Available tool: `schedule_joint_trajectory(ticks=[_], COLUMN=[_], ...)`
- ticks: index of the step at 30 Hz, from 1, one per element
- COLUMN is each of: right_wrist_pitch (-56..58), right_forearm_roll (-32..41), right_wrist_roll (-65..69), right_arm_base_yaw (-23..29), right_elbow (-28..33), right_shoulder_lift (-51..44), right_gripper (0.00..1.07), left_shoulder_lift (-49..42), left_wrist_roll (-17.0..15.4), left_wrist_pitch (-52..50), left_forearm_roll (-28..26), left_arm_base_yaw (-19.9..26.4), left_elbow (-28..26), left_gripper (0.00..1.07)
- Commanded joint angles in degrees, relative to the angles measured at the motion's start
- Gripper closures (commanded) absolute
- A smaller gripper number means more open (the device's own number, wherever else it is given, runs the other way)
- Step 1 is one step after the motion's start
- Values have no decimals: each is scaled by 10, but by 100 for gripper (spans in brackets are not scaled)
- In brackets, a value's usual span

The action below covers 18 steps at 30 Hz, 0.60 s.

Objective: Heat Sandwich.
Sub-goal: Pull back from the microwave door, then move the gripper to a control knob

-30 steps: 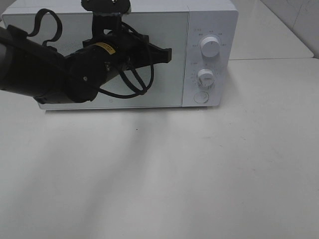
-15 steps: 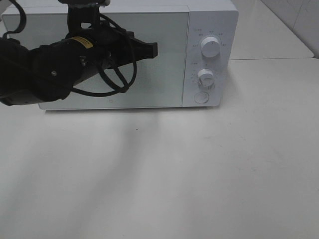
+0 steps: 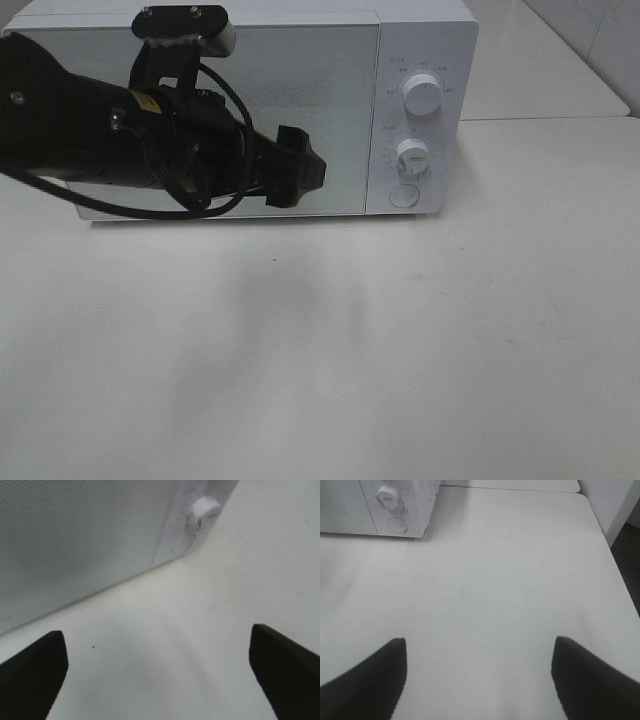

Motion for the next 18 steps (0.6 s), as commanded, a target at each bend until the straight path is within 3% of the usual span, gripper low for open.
schedule_joint_trajectory(ticks=[1, 3, 9, 11, 13, 16, 18], right_wrist_pitch=[-5, -5, -5, -5, -5, -5, -5], right_forearm_roll=[-1, -1, -1, -1, -1, -1, -1], right_wrist_roll=[7, 7, 7, 7, 7, 7, 7], right_arm_base_yaw=[-3, -3, -3, -3, -3, -3, -3], right_elbow=[2, 2, 2, 2, 2, 2, 2], right_shoulder_lift=[-15, -15, -15, -15, -15, -15, -15], right_gripper=[31, 31, 31, 31, 31, 31, 31], left_shoulder_lift=[-31, -55, -98, -112, -134, -145, -158], left_wrist_roll=[-4, -4, -14, -30, -66, -91, -94], left_wrist_pitch=[88, 167, 300, 332, 378, 403, 450], left_forearm_roll=[15, 68, 127, 148, 168, 176, 176], left_arm_base_yaw=[0, 0, 0, 3, 26, 55, 108], left_elbow=[1, 1, 1, 1, 1, 1, 1], left_gripper=[5, 5, 5, 5, 5, 5, 5])
